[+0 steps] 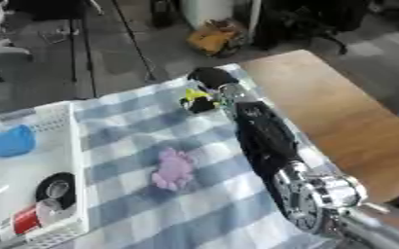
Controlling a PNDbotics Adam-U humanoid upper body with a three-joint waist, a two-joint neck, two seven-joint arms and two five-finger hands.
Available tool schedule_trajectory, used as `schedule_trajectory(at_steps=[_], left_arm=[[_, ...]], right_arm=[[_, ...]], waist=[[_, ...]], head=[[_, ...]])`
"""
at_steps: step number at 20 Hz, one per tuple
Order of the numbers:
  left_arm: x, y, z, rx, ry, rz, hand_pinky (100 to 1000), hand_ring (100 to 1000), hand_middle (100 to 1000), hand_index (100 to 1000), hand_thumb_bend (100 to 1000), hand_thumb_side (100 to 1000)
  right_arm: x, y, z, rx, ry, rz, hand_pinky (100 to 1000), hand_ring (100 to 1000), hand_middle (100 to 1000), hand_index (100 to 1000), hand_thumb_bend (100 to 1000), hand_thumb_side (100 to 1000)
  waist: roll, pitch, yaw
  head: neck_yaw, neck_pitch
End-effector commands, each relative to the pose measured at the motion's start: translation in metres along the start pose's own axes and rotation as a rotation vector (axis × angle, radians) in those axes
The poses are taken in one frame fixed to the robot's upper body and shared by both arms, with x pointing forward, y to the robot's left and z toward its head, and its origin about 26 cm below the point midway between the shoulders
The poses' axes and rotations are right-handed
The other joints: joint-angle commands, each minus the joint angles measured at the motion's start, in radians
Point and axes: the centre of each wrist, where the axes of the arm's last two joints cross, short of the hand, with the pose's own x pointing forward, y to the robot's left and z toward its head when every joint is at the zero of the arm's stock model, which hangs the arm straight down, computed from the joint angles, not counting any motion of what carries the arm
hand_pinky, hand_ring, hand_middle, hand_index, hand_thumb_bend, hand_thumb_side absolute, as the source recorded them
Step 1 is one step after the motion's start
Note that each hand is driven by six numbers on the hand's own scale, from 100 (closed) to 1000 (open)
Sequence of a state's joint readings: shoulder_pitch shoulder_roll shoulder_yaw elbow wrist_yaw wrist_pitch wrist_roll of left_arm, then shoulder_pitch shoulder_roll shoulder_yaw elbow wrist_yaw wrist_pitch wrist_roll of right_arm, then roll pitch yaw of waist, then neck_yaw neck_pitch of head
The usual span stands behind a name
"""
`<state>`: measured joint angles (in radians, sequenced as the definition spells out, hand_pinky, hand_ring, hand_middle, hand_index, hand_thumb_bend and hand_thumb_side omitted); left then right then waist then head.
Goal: Pick up objects on the table and place them in the box.
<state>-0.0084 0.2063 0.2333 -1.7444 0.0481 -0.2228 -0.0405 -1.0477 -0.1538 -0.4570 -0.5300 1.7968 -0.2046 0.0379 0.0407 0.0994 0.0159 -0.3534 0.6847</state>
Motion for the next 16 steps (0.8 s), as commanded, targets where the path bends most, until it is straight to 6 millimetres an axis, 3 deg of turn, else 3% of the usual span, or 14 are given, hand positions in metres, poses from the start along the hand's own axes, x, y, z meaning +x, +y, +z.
schedule_trajectory(at_steps=[1,8,16], left_arm=[[0.007,0.005,-0.005,-0.006,-0.028,-0.019,507,636,692,704,399,899],[0.007,0.004,-0.005,-0.006,-0.033,-0.017,507,637,692,703,398,901],[0.009,0.002,-0.009,-0.005,-0.050,-0.016,506,637,692,703,394,904]], right_arm=[[-0.009,-0.021,-0.003,-0.045,0.014,0.021,931,936,934,945,364,639],[-0.011,-0.026,-0.004,-0.063,0.008,0.023,924,925,932,946,370,635],[-0.025,-0.055,-0.003,-0.118,0.016,0.040,912,914,913,946,385,631]], waist=[[0.001,-0.009,0.003],[0.001,0.003,0.009],[0.002,0.043,0.031]], head=[[0.001,-0.011],[-0.001,-0.016],[-0.005,-0.036]])
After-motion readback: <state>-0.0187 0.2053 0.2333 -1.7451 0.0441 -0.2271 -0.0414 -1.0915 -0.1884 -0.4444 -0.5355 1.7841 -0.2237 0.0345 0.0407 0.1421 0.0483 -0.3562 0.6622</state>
